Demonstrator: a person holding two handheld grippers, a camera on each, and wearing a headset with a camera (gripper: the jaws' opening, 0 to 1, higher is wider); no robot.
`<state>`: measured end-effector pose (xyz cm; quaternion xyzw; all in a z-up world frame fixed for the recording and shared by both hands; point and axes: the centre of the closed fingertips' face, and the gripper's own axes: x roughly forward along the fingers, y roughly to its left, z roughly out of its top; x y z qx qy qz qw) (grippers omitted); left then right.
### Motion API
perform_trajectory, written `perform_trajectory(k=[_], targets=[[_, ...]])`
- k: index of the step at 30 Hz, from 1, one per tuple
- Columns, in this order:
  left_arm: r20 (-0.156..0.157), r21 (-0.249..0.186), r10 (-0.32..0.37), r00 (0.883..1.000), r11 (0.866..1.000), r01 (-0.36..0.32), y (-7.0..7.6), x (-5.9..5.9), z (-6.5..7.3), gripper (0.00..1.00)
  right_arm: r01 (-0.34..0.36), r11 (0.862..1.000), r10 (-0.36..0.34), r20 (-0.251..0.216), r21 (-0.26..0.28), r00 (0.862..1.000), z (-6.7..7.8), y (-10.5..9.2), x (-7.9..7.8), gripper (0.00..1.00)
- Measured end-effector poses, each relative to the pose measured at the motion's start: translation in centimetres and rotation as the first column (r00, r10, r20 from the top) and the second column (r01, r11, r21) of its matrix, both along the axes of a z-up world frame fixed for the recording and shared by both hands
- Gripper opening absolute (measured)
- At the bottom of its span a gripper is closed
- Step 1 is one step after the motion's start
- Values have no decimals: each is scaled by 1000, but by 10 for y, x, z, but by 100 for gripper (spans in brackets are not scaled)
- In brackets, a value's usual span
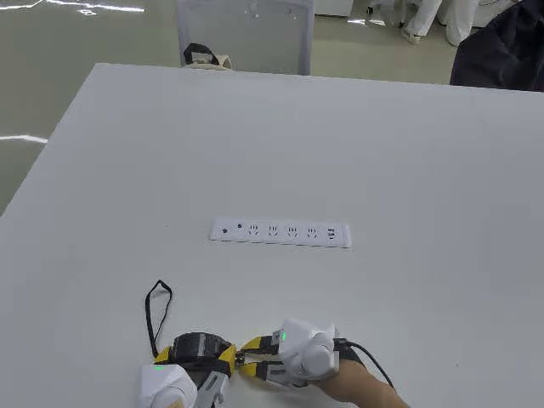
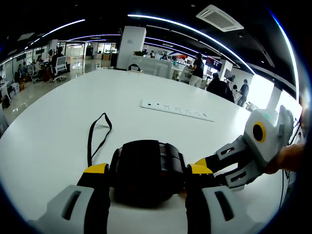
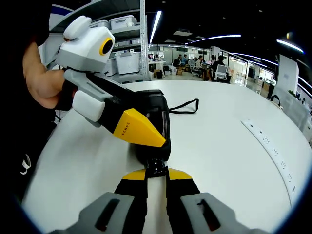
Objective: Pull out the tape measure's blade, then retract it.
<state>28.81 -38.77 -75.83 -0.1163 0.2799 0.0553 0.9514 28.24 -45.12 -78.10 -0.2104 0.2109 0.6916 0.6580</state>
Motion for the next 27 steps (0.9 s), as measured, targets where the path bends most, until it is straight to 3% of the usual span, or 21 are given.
perform_trajectory(k=[20, 23, 25, 27], targets=[[-12, -2, -4, 1000, 1000, 4, -2, 1, 0, 62, -41, 999, 41, 16, -3, 999, -2, 7, 0, 14], [-22, -11, -9, 1000, 1000, 8, -1, 1, -2, 63, -17, 1000, 17, -1, -13, 1000, -3, 5, 0, 14], [-42, -12, -26, 999, 1000, 25, -2, 2, -4, 63, 58, 998, -58, -56, -2, 997, -3, 2, 4, 19], [-45, -13, -34, 998, 999, 34, -3, 1, -4, 64, 45, 999, -45, -37, 1, 998, -2, -1, 4, 23]])
